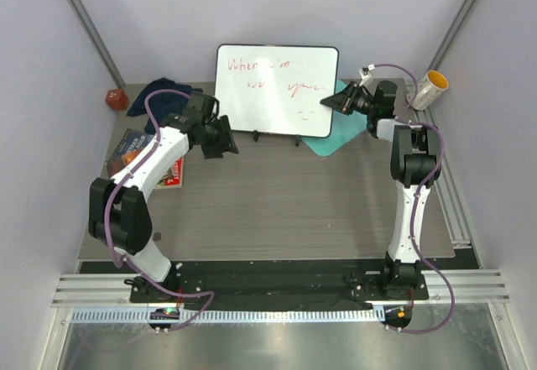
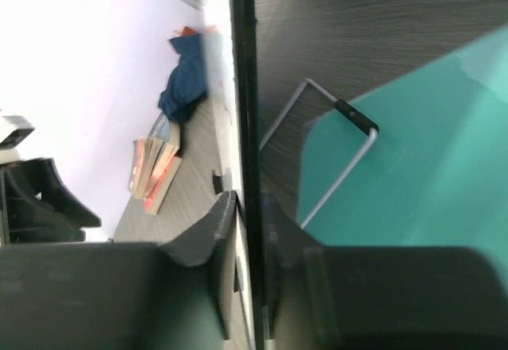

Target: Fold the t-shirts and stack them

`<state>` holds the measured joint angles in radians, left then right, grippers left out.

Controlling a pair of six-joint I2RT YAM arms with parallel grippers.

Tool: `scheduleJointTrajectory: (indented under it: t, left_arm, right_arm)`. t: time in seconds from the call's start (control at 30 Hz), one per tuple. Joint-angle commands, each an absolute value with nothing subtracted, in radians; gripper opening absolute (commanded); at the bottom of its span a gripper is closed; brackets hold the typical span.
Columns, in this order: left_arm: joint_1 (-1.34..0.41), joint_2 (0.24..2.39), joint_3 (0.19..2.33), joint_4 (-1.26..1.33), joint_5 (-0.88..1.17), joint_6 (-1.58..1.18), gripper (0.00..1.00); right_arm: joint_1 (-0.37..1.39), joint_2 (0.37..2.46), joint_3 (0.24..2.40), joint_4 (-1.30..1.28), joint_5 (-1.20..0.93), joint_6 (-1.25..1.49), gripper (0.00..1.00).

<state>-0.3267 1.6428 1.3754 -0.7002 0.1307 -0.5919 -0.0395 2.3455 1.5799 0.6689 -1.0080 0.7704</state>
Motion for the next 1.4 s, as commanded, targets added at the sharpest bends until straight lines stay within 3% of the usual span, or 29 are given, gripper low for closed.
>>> scheduleJointTrajectory:
  t: [0.0,0.03,0.07,0.4,0.6,0.83,1.0,1.17,1.37]
  left_arm:
    - [-0.321,1.635,1.373,-0.695,0.126,-0.575,0.52]
    - [-0.321,1.635,1.373,-0.695,0.127,-0.575,0.52]
    - [-0.321,1.635,1.373,-0.693,0.127,-0.575,0.52]
    - [-0.321,1.626,1.367,-0.687,0.132,-0.577,0.52]
    - [-0.321,1.663,1.365,-0.669,0.159,-0.592,0.52]
    - [-0.324,1.701,1.351,-0.632,0.169,-0.606,0.53]
    - [-0.324,1.744,1.371,-0.627,0.149,-0.620,0.53]
    - [-0.353,1.813,1.428,-0.597,0.158,-0.661,0.53]
    - [-0.359,1.937,1.575,-0.601,0.156,-0.678,0.52]
  right_arm:
    - [-0.057,2.365,1.591,0.584,-0.923,0.707,0.34]
    - [-0.058,2.359,1.591,0.565,-0.910,0.700,0.73]
    - [-0.058,2.350,1.579,0.545,-0.884,0.693,0.80]
    - [-0.084,2.186,1.402,0.560,-0.816,0.696,0.81]
    - [-0.071,1.999,1.191,0.620,-0.801,0.697,0.82]
    - [-0.002,1.721,1.022,0.296,-0.559,0.533,0.81]
    - [0.104,1.522,0.879,0.209,-0.371,0.515,0.81]
    - [0.236,1.520,0.805,0.201,-0.345,0.535,0.81]
    - [0.350,1.679,0.860,0.258,-0.304,0.554,0.79]
